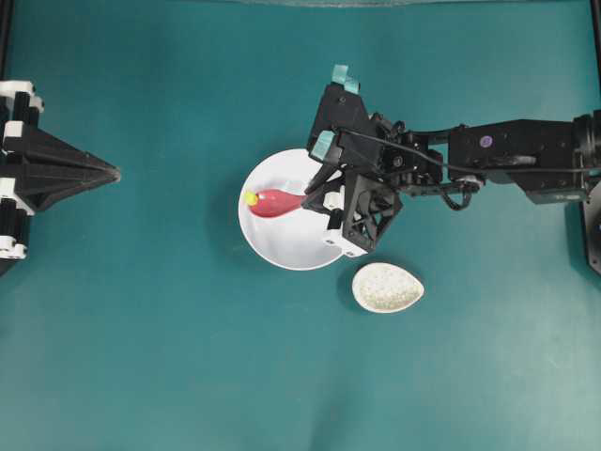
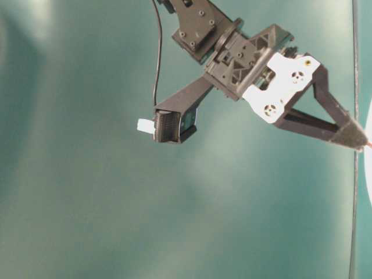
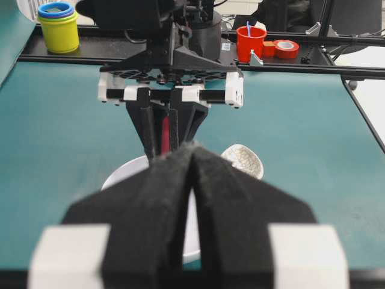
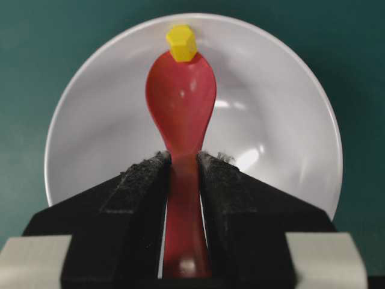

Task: Scoop the yellow hexagonal prism block from the bowl with a spoon using the right arm.

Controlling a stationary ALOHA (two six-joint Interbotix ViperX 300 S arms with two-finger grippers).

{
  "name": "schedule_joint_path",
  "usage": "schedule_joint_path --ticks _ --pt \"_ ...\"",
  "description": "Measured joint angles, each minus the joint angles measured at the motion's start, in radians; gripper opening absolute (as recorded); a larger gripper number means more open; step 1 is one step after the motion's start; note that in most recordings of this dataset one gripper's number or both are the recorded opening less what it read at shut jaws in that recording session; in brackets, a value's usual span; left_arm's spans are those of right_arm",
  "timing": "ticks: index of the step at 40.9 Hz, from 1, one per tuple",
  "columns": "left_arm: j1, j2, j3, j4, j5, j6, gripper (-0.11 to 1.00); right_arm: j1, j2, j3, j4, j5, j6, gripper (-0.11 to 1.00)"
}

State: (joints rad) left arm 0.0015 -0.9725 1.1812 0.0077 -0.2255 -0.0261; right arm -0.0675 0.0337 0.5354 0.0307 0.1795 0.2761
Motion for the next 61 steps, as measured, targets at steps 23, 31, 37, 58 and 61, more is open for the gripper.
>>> schedule_joint_path --ticks 23,31,37,58,61 --pt "0.000 0.000 0.000 0.002 -0.002 0.000 -0.01 0.003 -0.048 0.087 0.000 -0.126 0.000 0.23" --pt "0.000 0.000 0.000 0.002 0.000 0.000 -0.01 0.015 -0.109 0.166 0.000 -0.268 -0.002 0.23" --pt "0.000 0.000 0.000 0.000 0.000 -0.002 -0.01 0.021 -0.153 0.221 0.000 -0.374 -0.005 0.23" --pt "0.000 0.000 0.000 0.002 0.000 -0.002 -0.01 0.021 -0.216 0.281 -0.034 -0.500 -0.028 0.23" --pt "0.002 0.000 0.000 0.002 -0.002 -0.002 -0.01 0.021 -0.218 0.281 -0.043 -0.502 -0.026 0.23"
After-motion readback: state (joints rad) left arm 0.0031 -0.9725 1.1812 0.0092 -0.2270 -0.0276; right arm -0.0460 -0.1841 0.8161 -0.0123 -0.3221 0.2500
